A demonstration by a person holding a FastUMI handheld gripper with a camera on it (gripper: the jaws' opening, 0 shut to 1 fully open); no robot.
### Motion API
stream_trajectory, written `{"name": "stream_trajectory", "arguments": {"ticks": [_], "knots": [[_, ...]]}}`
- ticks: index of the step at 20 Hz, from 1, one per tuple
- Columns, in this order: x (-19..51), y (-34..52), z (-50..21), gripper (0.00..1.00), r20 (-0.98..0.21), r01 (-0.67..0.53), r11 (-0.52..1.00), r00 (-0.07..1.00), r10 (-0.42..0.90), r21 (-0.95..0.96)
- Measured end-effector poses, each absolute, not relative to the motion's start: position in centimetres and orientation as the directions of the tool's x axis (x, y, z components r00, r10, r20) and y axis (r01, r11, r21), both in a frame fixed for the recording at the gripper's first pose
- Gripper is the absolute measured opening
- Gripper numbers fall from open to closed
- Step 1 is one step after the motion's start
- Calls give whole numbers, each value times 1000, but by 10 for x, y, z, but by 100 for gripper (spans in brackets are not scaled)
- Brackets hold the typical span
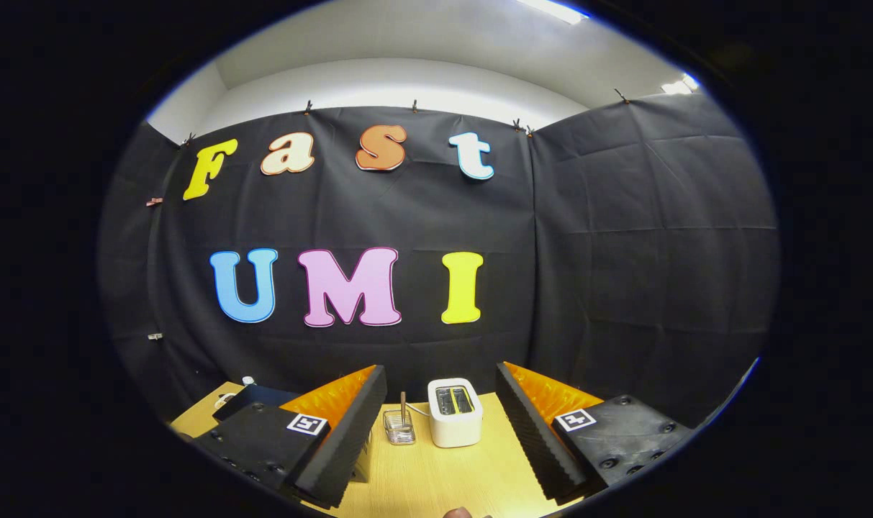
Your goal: Open the toaster oven, put the food inside, and close the toaster oven door.
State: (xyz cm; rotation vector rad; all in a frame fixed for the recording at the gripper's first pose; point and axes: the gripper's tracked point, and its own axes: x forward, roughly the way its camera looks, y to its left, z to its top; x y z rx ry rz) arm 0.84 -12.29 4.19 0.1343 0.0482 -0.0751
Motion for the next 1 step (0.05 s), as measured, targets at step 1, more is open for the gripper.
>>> {"name": "stream_trajectory", "arguments": {"ticks": [1], "knots": [[9,-122,41,99,-57,79,988,996,-72,129]]}}
